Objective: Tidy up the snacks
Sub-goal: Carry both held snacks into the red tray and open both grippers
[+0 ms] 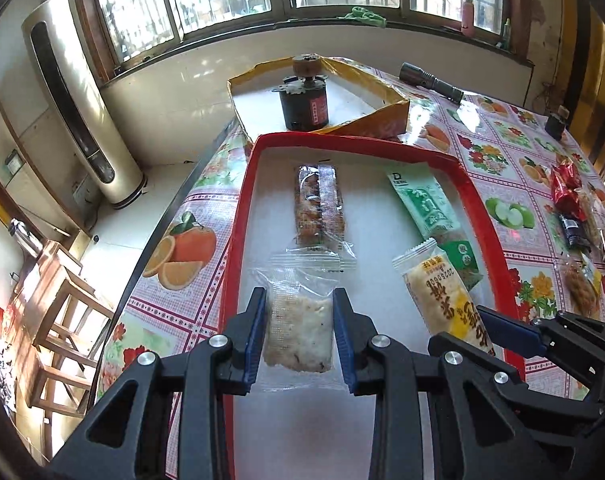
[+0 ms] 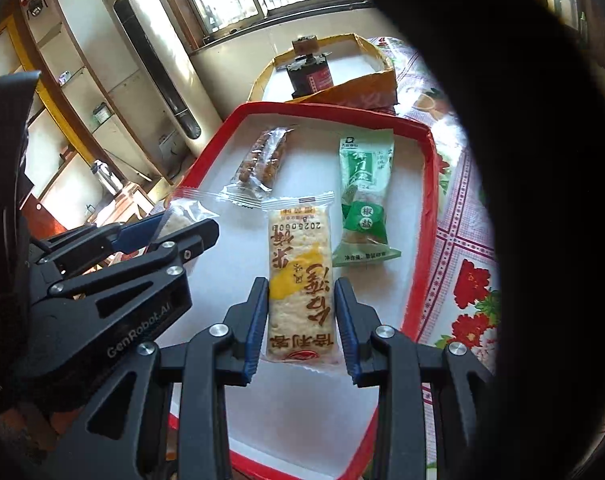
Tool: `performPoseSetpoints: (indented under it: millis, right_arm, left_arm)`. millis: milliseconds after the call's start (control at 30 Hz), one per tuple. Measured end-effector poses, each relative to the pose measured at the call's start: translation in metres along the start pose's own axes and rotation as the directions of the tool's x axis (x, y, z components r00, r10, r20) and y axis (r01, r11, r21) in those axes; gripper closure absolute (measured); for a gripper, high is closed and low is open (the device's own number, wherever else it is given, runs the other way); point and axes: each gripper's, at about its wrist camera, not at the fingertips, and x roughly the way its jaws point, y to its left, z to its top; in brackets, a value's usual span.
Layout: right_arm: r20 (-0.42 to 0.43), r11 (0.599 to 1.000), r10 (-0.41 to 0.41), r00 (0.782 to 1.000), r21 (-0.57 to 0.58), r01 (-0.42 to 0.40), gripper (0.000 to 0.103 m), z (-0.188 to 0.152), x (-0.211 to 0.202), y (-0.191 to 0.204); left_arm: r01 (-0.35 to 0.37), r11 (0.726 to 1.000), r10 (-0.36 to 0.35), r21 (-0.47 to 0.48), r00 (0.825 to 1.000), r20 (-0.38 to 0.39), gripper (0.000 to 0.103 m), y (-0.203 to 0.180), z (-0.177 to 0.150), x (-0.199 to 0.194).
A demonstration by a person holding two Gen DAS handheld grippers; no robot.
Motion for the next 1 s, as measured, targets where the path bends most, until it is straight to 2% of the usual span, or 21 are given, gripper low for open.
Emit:
performPoseSetpoints:
  millis: [400, 600, 833, 1000]
  right_arm:
    - [-0.011, 0.999, -0.047, 0.999, 0.024, 0.047, 0.067, 0.021, 0.031, -0.009]
    - [-0.007, 0.997, -0.07, 0.998, 0.013, 0.07, 0.067, 0.036, 0.039, -0.011]
    - [-0.013, 0.998, -0.065, 0.998, -0.007, 0.065, 0.066, 0.029, 0.038, -0.011]
    - [-0.024, 0.999, -0.053, 0.998, 0.006, 0.054, 0.058, 0.018, 0.025, -0.016]
  left_arm:
    - [0.0, 1.0, -0.001, -0.023, 0.999, -0.049, 0.071, 0.008, 0.017, 0.031]
    - [-0.002, 0.999, 0.0, -0.037, 0.998, -0.058, 0.07, 0.009, 0.019, 0.033]
    - [-0.017, 1.0, 0.016, -0.018, 0.998, -0.065, 0.069, 0.003, 0.006, 0.027]
    - [-0.008, 1.0, 0.007, -0.013, 0.999, -0.054, 0.069, -0.003, -0.006, 0.013]
